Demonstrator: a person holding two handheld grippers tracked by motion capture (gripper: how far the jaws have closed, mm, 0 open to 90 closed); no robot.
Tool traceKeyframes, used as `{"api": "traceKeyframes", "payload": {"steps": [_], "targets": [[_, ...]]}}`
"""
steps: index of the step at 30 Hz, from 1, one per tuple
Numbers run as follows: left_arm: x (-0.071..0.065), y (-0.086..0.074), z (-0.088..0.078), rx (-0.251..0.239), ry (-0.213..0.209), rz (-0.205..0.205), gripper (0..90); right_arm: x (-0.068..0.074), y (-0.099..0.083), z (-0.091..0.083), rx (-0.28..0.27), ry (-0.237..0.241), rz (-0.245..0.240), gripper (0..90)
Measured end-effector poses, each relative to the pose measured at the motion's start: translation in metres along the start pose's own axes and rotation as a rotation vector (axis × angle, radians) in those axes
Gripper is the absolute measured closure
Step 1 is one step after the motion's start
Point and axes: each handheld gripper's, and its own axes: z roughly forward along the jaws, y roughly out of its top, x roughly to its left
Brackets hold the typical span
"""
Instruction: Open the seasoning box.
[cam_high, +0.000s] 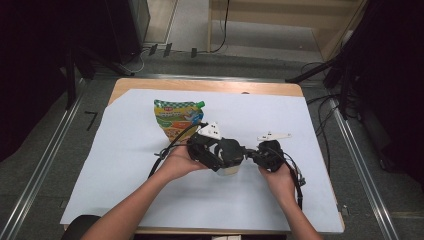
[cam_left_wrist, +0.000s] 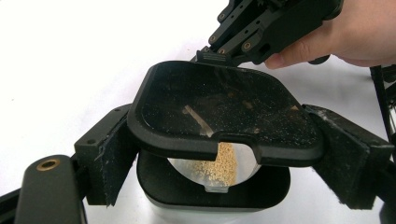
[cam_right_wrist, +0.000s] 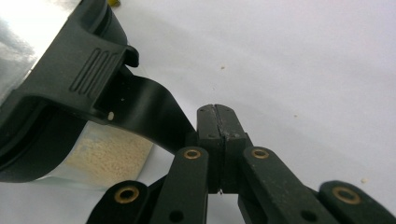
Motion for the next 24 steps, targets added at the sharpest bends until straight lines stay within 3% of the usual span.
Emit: {"api": "traceKeyframes", "payload": {"steps": [7,8,9,12,18,24], "targets": [[-0.001,0.003,-0.001,0.003,0.003,-0.003,15.5,0.000,0.000,0.000,0.002,0.001,0.003,90.0],[-0.001,0.004,-0.001,-0.010,-0.006,-0.005,21.6,0.001,0.000,0.000,0.001,0.000,0.003,90.0],[0.000,0.005,-0.004,-0.050,-0.070,-0.028,27.9,0.001,0.000,0.000,0.000,0.001,0.002,90.0],[-0.005,0.010,-0.004,-0.038,-0.042,-0.004,31.0,0.001,0.000,-0.001,0.001,0.002,-0.003,90.0],[-0.011,0.015,-0.007,-0.013,-0.039,0.010,40.8,0.002,0.000,-0.001,-0.003,0.003,0.002,90.0],[-0.013,0.019,-0.009,0.001,-0.078,-0.007,52.3,0.002,-0.001,-0.004,-0.008,0.011,0.006,90.0]]}}
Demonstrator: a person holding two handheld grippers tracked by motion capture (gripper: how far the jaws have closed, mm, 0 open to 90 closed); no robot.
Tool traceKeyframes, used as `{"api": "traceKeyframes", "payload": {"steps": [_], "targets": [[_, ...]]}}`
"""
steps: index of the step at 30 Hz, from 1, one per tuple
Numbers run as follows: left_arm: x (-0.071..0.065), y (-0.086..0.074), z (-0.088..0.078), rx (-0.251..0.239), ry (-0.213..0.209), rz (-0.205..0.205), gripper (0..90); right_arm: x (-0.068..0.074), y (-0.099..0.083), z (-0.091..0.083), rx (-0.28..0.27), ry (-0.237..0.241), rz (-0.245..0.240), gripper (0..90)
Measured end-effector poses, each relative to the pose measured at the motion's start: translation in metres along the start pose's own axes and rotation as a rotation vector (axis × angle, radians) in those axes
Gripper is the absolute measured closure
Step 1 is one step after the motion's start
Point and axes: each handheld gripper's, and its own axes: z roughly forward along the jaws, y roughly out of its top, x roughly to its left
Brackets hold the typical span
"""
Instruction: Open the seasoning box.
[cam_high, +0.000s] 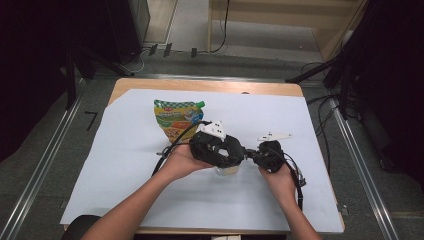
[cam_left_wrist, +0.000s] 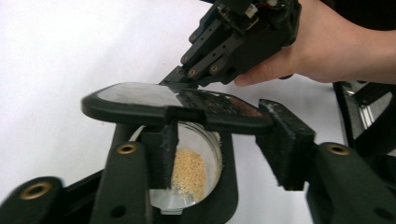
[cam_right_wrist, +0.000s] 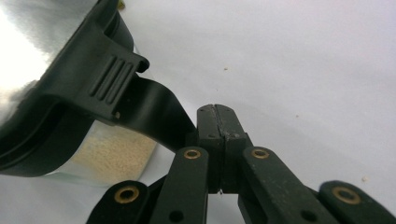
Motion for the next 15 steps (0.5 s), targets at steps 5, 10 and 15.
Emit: {"api": "traceKeyframes", "payload": {"steps": [5,10,15], "targets": [[0.001,0.005,0.001,0.019,-0.046,-0.023,61.7,0.000,-0.002,-0.002,-0.005,0.005,0.006,90.0],[0.000,0.009,0.001,0.015,-0.069,-0.017,71.3,0.001,-0.003,-0.004,-0.002,0.010,0.011,90.0],[0.002,0.018,0.004,0.006,-0.105,-0.017,77.2,0.002,-0.004,-0.004,0.001,0.019,0.009,90.0]]}}
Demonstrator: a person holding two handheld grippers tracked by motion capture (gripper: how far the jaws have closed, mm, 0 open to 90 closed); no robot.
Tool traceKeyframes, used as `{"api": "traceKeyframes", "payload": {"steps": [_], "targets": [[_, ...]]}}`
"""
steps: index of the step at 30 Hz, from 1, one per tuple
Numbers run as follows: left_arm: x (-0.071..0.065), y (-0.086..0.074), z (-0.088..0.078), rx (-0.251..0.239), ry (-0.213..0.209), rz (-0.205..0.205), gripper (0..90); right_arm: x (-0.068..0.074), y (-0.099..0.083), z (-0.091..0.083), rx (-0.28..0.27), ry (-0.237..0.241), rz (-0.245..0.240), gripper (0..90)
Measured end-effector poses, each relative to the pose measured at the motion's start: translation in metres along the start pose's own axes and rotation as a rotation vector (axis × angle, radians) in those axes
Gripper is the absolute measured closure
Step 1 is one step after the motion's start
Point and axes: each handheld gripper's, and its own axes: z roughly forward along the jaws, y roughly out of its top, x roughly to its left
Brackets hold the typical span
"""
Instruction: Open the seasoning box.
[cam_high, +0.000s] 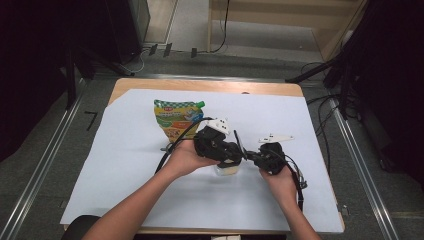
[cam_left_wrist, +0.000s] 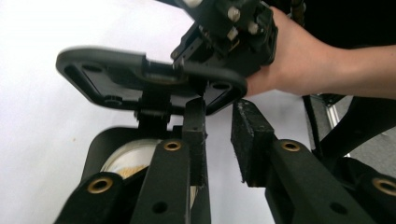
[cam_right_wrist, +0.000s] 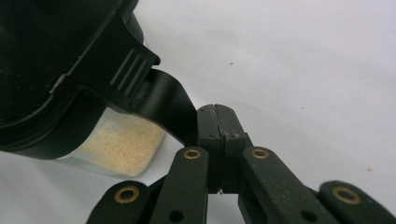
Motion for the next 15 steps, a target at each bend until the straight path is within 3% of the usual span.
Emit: {"api": "traceKeyframes", "payload": {"steps": [3,15], "targets": [[0.003,0.004,0.006,-0.009,-0.028,-0.010,77.5,0.002,-0.001,-0.001,0.000,-0.005,-0.002,90.0],[0.006,0.010,0.015,-0.006,-0.051,-0.021,77.4,0.002,-0.002,-0.001,0.002,-0.006,0.006,90.0]]}}
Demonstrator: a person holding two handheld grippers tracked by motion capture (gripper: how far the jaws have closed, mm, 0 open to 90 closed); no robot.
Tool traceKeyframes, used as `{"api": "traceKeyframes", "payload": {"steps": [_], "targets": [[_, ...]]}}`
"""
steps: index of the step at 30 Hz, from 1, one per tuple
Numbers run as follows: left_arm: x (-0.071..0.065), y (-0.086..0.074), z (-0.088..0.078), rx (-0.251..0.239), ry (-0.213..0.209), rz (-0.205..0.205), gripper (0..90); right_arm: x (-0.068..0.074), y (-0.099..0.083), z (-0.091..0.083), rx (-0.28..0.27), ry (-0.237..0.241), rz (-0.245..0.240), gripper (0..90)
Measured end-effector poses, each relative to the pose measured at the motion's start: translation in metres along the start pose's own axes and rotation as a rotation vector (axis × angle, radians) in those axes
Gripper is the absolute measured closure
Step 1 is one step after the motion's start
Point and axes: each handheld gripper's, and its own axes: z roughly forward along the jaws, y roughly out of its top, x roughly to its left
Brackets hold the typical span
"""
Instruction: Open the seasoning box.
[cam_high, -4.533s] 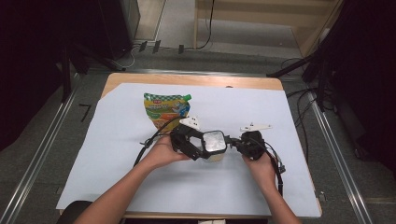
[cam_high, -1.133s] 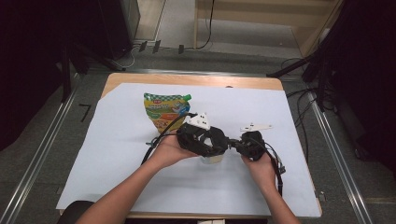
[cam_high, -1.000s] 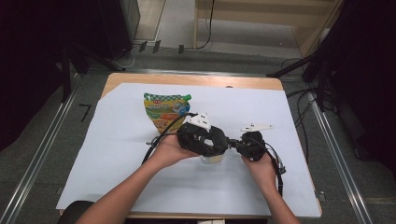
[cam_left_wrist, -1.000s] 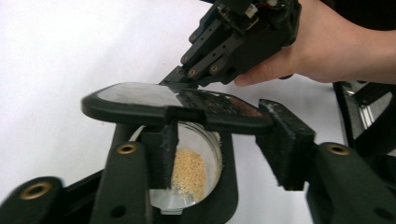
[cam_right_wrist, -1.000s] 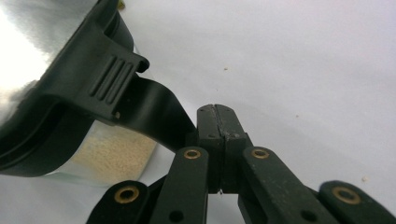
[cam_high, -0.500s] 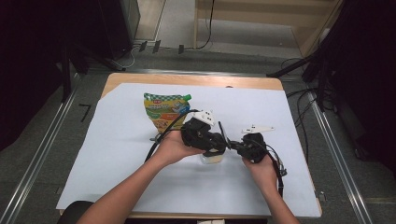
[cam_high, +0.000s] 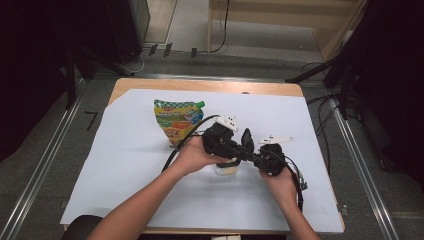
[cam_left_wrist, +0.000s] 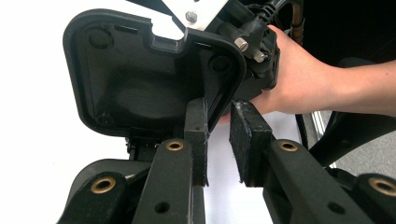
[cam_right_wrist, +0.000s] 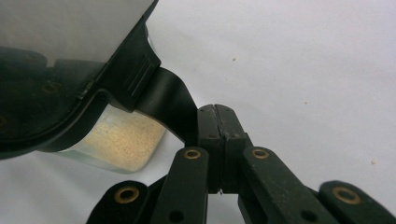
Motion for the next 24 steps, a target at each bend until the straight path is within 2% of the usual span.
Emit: {"api": "traceKeyframes", "payload": {"steps": [4,9,11,15,17,19,24], "targets": [[0.002,-0.001,-0.002,0.002,-0.011,-0.024,76.6,0.000,0.000,-0.001,0.000,0.005,-0.004,90.0],[0.002,-0.001,-0.009,0.011,0.008,-0.028,71.3,0.000,-0.001,-0.005,-0.009,0.008,-0.018,90.0],[0.003,-0.004,-0.015,0.007,0.008,-0.039,69.0,-0.001,-0.003,-0.011,-0.023,0.021,0.000,90.0],[0.004,-0.007,-0.021,0.003,0.004,-0.063,66.2,0.002,-0.005,-0.019,-0.036,0.033,0.002,89.3],[0.005,-0.011,-0.026,0.006,0.027,-0.079,67.1,0.008,-0.008,-0.027,-0.038,0.045,-0.004,87.4],[0.005,-0.013,-0.028,0.006,0.031,-0.083,67.0,0.013,-0.010,-0.030,-0.039,0.051,-0.014,85.8],[0.006,-0.023,-0.037,0.015,0.016,-0.115,66.8,0.026,-0.019,-0.036,-0.029,0.087,-0.028,78.9]]}}
